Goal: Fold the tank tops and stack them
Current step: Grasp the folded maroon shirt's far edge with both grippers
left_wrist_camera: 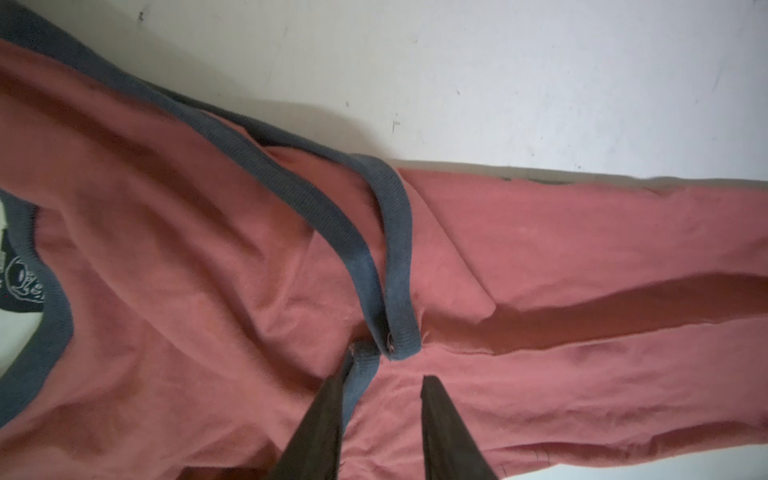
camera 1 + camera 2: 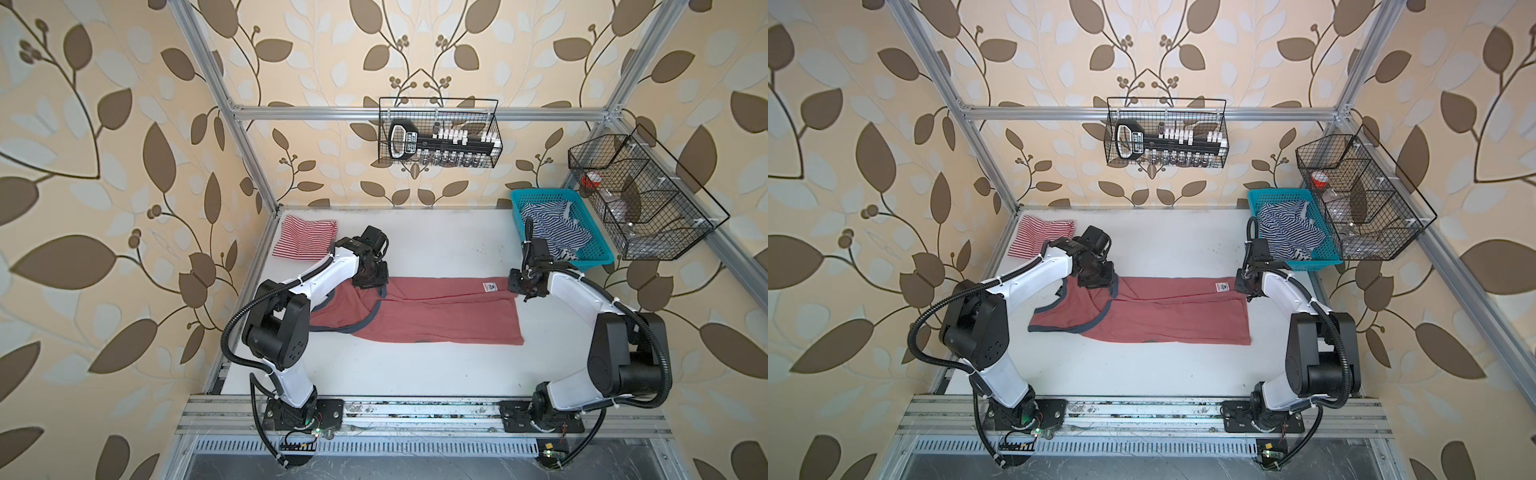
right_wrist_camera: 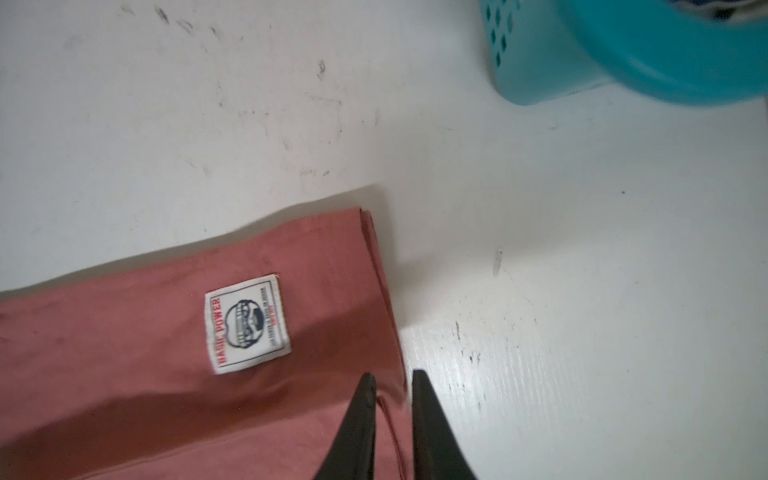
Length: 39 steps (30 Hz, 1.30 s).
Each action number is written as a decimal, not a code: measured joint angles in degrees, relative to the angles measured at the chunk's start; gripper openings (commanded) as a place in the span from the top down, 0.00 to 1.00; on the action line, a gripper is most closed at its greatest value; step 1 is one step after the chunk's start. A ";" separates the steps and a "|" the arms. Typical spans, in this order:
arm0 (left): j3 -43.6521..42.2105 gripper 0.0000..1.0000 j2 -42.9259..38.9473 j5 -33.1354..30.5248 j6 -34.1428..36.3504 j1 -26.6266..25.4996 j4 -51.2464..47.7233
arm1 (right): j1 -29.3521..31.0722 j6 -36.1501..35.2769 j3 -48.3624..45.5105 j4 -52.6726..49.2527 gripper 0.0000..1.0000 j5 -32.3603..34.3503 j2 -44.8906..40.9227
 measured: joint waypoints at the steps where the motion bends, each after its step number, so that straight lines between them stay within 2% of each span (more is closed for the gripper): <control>1: 0.00 0.66 -0.24 -0.17 0.00 -0.31 0.00 | 0.00 0.13 -0.04 -0.15 0.70 0.20 -0.44; 7: 2.97 0.68 0.74 0.04 -0.09 -0.31 -0.83 | 0.00 0.72 -0.13 -0.46 0.65 0.57 -3.23; 13: 10.73 0.70 8.00 3.98 -0.90 -0.61 1.40 | 1.33 1.95 0.24 1.05 0.68 -2.54 -1.36; 21: 12.07 0.74 17.46 8.68 -2.25 -1.46 2.56 | 6.82 3.39 1.53 2.84 0.95 -8.48 9.86; 24: 9.77 0.74 17.42 8.74 -2.67 -1.46 2.69 | 7.32 4.04 0.70 3.21 1.00 -9.53 10.21; 32: 2.40 0.74 13.73 8.22 -3.65 -1.46 3.17 | 6.14 4.74 -2.12 4.07 1.00 -10.14 9.88; 39: 1.33 0.74 9.88 6.51 -4.00 -1.46 1.62 | 4.20 5.49 -2.14 3.30 1.00 -10.75 9.57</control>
